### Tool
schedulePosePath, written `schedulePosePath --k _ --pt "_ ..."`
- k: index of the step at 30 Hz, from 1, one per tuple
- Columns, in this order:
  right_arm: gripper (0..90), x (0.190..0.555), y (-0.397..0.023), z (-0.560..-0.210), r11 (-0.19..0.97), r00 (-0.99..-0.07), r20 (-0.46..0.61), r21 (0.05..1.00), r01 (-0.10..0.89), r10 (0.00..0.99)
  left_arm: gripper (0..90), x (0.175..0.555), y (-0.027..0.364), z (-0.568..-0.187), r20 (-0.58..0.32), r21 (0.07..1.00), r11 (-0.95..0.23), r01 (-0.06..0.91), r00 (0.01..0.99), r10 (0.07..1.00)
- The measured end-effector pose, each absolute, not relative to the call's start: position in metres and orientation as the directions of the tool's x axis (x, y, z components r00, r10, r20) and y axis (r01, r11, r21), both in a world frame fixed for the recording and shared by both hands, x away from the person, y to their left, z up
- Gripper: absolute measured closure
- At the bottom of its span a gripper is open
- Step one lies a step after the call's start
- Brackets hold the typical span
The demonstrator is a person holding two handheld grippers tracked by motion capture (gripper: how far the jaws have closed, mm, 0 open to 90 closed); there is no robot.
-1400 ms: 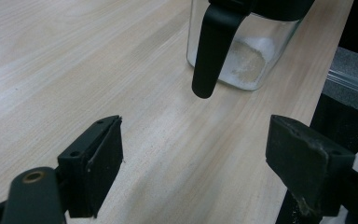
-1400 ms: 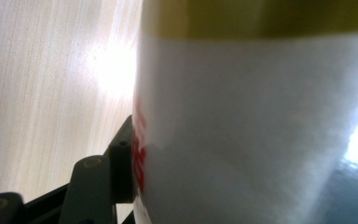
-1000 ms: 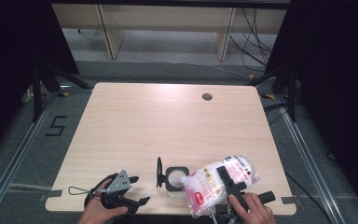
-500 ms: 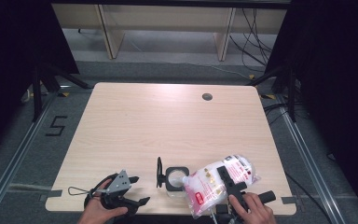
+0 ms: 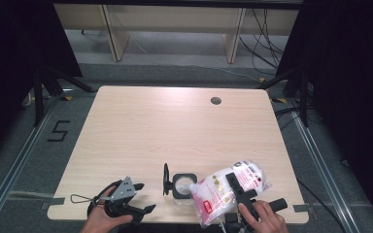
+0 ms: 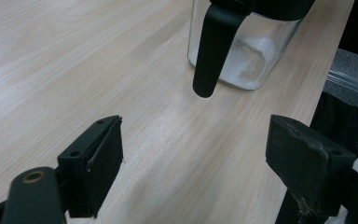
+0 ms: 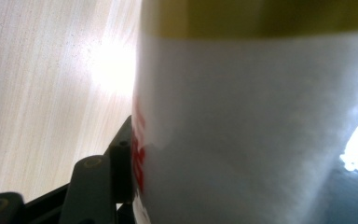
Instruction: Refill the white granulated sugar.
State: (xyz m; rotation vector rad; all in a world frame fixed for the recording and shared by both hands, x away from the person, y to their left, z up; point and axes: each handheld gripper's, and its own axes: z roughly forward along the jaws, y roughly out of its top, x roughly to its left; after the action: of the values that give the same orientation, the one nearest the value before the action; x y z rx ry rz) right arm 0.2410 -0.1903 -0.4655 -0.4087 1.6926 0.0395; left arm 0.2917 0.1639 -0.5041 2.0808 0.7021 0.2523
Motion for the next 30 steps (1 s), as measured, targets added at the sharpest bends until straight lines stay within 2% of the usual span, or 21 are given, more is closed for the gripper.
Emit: schedulePosePath --k 19,21,25,26,28,30 --pt "43.3 0.2403 -0.191 -0.4671 0.942 -0.117 -0.967 -0.185 -0.281 -0.225 18.4 0.2919 0.1662 -0.5024 -0.078 0.808 -0.446 0.386 0.819 0.568" --pt "43.3 0.2399 -0.1913 -0.4628 0.927 -0.094 -0.953 -0.253 -0.278 -0.288 18.4 0.2928 0.1654 -0.5032 -0.073 0.814 -0.444 0.375 0.824 0.562" --pt "43.3 0.2405 -0.192 -0.4623 0.925 -0.089 -0.952 -0.259 -0.279 -0.293 18.4 0.2922 0.1654 -0.5034 -0.071 0.807 -0.453 0.379 0.824 0.562" --pt "43.3 0.2381 -0.1931 -0.4638 0.94 -0.113 -0.957 -0.234 -0.25 -0.268 18.4 0.2931 0.1656 -0.5031 -0.065 0.811 -0.454 0.368 0.829 0.555" --pt "43.3 0.2395 -0.1938 -0.4628 0.929 -0.089 -0.953 -0.258 -0.266 -0.29 18.4 0.2932 0.1664 -0.5031 -0.06 0.812 -0.454 0.368 0.825 0.561" --pt "43.3 0.2397 -0.1939 -0.4629 0.93 -0.089 -0.954 -0.255 -0.264 -0.287 18.4 0.2915 0.166 -0.5032 -0.084 0.809 -0.438 0.392 0.815 0.574"
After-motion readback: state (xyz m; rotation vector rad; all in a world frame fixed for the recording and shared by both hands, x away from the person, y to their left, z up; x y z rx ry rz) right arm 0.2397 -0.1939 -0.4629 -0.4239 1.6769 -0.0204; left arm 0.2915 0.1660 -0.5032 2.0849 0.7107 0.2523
